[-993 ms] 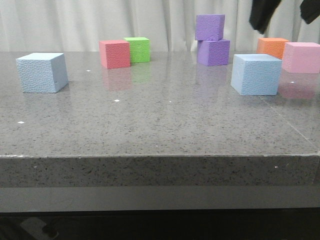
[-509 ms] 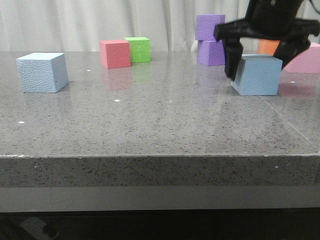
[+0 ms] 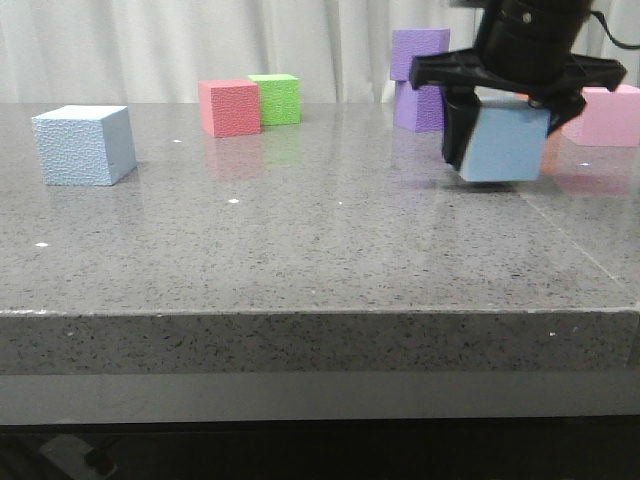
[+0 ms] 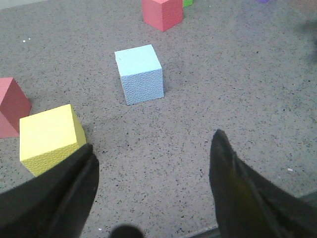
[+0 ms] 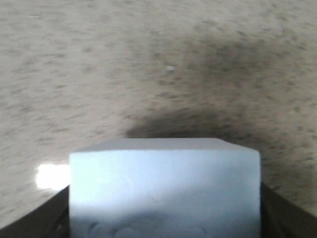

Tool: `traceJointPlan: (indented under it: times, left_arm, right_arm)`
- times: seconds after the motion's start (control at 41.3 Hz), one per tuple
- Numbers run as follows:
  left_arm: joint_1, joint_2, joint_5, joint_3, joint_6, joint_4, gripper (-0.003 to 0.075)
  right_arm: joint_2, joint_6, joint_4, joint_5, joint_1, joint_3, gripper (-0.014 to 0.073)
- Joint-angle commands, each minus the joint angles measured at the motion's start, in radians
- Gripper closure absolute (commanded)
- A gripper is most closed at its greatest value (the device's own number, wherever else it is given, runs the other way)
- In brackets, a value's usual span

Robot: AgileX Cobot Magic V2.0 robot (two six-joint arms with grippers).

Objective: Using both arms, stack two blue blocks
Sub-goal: 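Carry the light-blue cube with the right gripper toward the table center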

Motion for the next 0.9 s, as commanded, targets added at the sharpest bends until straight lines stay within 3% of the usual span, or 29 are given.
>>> traceJointPlan:
  times: [0.0, 0.194, 0.412, 0.751, 0.872]
  left_arm:
    - [-0.006, 0.008, -0.082, -0.033, -0.001, 0.005, 0.0247]
    - [-0.006, 0.008, -0.082, -0.033, -0.001, 0.005, 0.0247]
    - [-0.006, 0.008, -0.082, -0.033, -0.001, -0.006, 0.0247]
    - [-0.006, 0.008, -0.080, -0.033, -0.001, -0.007, 0.0247]
    - [-0.006, 0.008, -0.080, -0.033, -0.001, -0.007, 0.0247]
  right_arm:
    - [-0.064, 0.036, 0.002, -0.021, 0.058, -0.046, 0.0190]
    - [-0.014, 0.158, -0.049, -0.011, 0.160, -0.135, 0.0190]
    - [0.108, 0.256, -0.179, 0.099, 0.261, -0.318, 0.0190]
    - [0.243, 0.376, -0.229, 0.174, 0.280, -0.482, 0.0184]
    - [0.248, 0.376, -0.227, 0.177, 0.280, -0.482, 0.0083]
